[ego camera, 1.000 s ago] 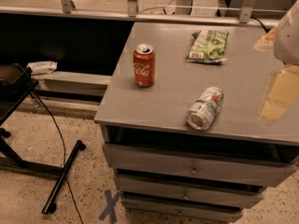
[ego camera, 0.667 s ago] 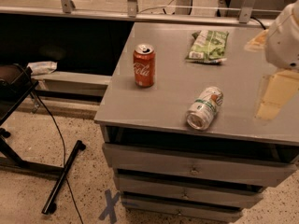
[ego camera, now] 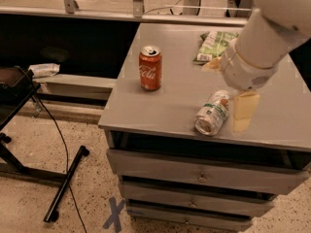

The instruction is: Pick 7up can

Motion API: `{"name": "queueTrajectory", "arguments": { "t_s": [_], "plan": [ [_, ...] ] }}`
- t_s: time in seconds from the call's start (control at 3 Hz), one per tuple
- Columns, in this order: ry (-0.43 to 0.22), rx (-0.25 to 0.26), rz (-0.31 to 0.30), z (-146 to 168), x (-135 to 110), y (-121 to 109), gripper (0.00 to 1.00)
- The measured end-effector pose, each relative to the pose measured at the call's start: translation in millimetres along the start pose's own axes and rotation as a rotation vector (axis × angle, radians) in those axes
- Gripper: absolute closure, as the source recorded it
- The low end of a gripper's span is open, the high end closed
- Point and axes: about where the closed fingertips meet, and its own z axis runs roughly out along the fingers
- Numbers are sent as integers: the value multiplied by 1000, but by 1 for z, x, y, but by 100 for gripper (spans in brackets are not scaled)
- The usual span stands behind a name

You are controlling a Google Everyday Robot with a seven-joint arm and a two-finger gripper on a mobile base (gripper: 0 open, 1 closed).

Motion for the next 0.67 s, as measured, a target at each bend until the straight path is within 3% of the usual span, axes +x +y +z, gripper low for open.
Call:
{"name": "queueTrajectory", "arguments": {
  "t_s": [0.33, 0.67],
  "plan": [
    [-6, -73, -98, 31, -11, -6, 0],
    [1, -133, -154, 51, -16, -6, 0]
  ]
}}
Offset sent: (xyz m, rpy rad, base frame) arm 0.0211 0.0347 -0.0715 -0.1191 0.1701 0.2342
